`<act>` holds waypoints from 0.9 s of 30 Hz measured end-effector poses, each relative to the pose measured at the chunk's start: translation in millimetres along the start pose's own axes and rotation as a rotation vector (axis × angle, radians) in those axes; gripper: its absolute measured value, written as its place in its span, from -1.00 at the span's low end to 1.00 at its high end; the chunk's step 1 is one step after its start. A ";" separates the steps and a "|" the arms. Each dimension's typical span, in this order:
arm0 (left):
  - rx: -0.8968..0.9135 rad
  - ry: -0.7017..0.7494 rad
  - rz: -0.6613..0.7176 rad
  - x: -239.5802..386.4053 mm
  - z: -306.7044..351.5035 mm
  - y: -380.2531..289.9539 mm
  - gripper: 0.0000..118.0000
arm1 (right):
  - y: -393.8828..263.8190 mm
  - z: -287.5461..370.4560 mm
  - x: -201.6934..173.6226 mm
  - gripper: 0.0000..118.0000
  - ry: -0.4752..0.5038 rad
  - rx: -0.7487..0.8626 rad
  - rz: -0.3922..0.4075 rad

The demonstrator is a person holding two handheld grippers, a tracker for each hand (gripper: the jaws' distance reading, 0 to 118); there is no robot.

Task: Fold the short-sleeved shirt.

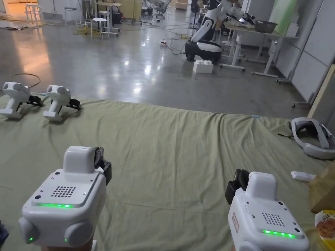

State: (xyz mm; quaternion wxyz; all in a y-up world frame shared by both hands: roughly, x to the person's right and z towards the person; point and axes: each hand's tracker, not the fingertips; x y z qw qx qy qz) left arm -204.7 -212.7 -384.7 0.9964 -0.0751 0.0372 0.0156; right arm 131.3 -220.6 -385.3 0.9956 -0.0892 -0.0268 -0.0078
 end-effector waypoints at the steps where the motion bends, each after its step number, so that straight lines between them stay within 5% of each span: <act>1: 0.013 0.012 -0.011 0.0 1.6 -1.8 -0.87 | -0.8 -0.5 0.1 -0.82 0.006 -0.001 0.003; 27: 0.037 -0.021 -0.031 -5.0 5.4 -7.6 -0.89 | -1.2 -0.2 -11.9 -0.79 0.009 0.032 0.080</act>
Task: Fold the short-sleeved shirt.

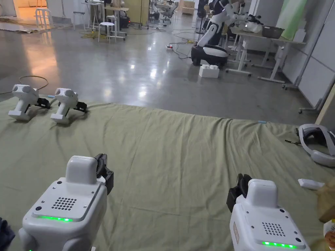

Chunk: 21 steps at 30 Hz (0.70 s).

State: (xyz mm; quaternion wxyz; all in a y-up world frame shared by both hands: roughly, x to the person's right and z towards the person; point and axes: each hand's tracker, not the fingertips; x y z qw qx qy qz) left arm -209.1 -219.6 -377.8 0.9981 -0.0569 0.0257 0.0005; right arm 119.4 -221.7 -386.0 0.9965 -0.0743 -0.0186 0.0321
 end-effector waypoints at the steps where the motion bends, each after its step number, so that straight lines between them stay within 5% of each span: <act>1: 0.000 -0.002 -0.012 1.9 -0.5 0.4 -0.83 | 0.2 -0.3 -0.4 -0.75 -0.002 -0.001 0.006; 2: -0.001 0.000 -0.028 4.5 -0.9 0.6 -0.68 | 0.3 -0.5 -0.8 -0.67 -0.005 -0.001 0.011; 4: -0.006 -0.012 -0.044 6.8 -1.7 0.3 0.14 | 0.7 -1.1 -1.5 -0.27 -0.016 -0.006 0.019; 5: -0.014 -0.041 -0.038 7.4 -2.1 0.0 0.21 | 0.8 -2.2 -1.5 -0.01 -0.018 -0.012 0.018; 9: -0.010 -0.004 -0.061 14.6 -3.0 -0.7 0.26 | -0.4 -7.3 -0.3 0.46 -0.018 -0.039 -0.018; 12: -0.011 0.014 -0.054 16.6 -4.4 -1.0 0.49 | -3.0 -9.5 -0.2 0.81 -0.043 -0.039 -0.015; 21: -0.020 0.089 0.052 1.0 -4.0 -0.5 0.60 | -3.5 -1.6 9.5 0.86 -0.046 -0.018 -0.052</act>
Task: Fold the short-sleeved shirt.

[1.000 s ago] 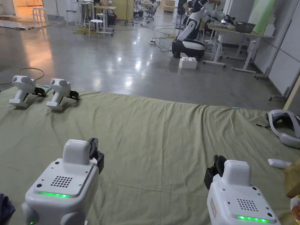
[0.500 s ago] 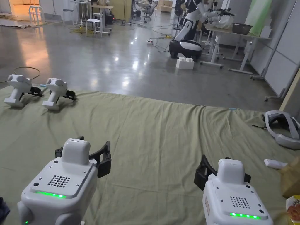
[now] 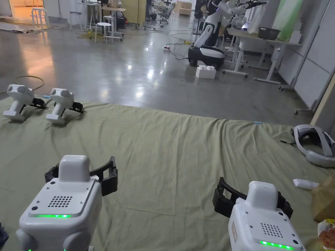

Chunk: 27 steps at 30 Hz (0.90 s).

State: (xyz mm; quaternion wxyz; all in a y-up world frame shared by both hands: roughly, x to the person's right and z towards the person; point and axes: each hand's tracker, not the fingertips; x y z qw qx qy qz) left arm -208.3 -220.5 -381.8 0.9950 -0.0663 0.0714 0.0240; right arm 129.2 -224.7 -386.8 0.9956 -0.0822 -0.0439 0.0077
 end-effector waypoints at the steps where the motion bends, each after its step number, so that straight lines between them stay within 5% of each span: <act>1: -0.001 0.003 0.010 -2.0 0.3 0.4 0.60 | 0.5 0.9 0.7 0.86 -0.005 0.002 -0.001; 15: 0.006 -0.010 -0.024 -0.2 -0.2 4.0 0.69 | 1.5 -4.9 2.1 0.86 0.046 0.020 0.004; 19: 0.003 -0.019 -0.025 -1.0 -0.4 3.3 0.75 | 5.7 -6.1 3.1 0.86 0.114 -0.020 -0.068; 27: 0.005 -0.015 -0.040 -1.8 -0.1 5.3 0.77 | 14.5 -18.2 -3.1 0.86 -0.039 -0.107 -0.108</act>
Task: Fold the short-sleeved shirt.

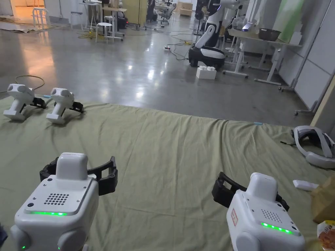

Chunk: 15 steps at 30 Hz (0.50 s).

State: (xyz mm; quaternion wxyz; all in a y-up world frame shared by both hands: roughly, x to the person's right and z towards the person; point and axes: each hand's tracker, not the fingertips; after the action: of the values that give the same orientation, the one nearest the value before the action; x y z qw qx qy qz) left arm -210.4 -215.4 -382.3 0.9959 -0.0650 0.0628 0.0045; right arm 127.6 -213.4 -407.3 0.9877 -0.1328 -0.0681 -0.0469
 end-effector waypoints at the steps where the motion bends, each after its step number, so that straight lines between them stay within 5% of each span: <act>1: -0.002 0.001 -0.002 -0.1 -0.3 0.2 0.77 | 0.9 -0.4 -1.9 0.87 -0.018 0.000 0.008; 15: -0.016 0.002 -0.024 1.8 0.4 -3.3 0.77 | -1.2 0.8 -7.9 0.94 0.037 -0.047 -0.022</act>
State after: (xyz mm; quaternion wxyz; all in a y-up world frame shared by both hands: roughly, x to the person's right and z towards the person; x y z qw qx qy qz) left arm -208.5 -218.6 -381.7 0.9953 -0.0737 0.0629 -0.0072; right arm 119.6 -213.8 -407.4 0.9848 -0.1543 -0.0500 -0.0618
